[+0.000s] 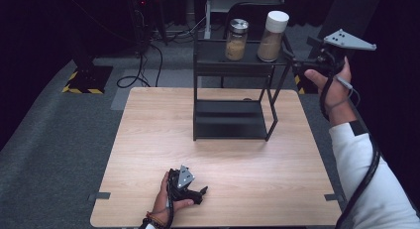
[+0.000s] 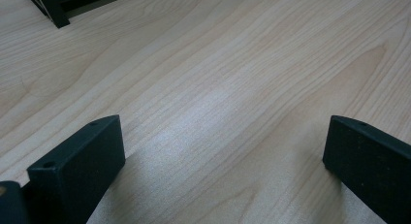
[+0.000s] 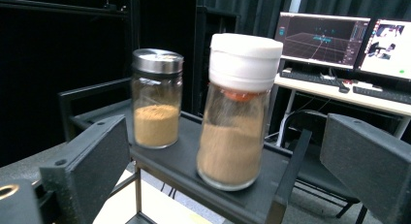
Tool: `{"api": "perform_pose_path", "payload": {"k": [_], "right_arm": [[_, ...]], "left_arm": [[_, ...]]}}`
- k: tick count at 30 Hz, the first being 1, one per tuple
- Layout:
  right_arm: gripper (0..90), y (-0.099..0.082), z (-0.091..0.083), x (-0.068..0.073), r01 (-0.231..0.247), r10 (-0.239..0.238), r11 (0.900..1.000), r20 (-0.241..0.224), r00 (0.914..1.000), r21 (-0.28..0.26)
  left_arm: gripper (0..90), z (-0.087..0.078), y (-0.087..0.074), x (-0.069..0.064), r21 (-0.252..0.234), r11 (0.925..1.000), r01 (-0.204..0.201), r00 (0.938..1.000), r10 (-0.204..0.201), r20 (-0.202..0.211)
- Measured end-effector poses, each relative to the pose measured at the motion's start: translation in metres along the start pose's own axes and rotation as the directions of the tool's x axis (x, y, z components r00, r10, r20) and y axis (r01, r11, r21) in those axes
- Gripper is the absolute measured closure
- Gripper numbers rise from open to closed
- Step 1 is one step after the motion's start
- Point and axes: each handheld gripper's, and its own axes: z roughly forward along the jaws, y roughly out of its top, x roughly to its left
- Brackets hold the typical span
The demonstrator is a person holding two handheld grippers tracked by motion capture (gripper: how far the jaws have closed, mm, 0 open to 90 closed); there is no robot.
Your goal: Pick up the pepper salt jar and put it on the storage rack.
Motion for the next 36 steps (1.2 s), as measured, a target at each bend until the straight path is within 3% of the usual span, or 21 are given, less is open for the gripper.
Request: {"api": "perform_pose_path", "payload": {"k": [14,30,36], "right_arm": [[4.1,-0.039,-0.039,0.01,0.009,-0.009,0.9998,-0.02,0.9998,0.018],[4.1,-0.089,-0.055,0.029,0.013,-0.009,0.9973,-0.054,0.9985,0.072],[4.4,-0.108,-0.061,0.039,0.029,-0.025,0.996,-0.046,0.9986,0.084]], "left_arm": [[1.1,0.0,0.0,0.0,0.0,1.0,0.0,1.0,0.0,0.0],[1.1,0.0,0.0,0.0,0.0,1.0,-0.001,1.0,0.001,-0.002],[1.1,0.0,0.0,-0.001,-0.001,1.0,0.0,1.0,0.0,-0.002]]}}
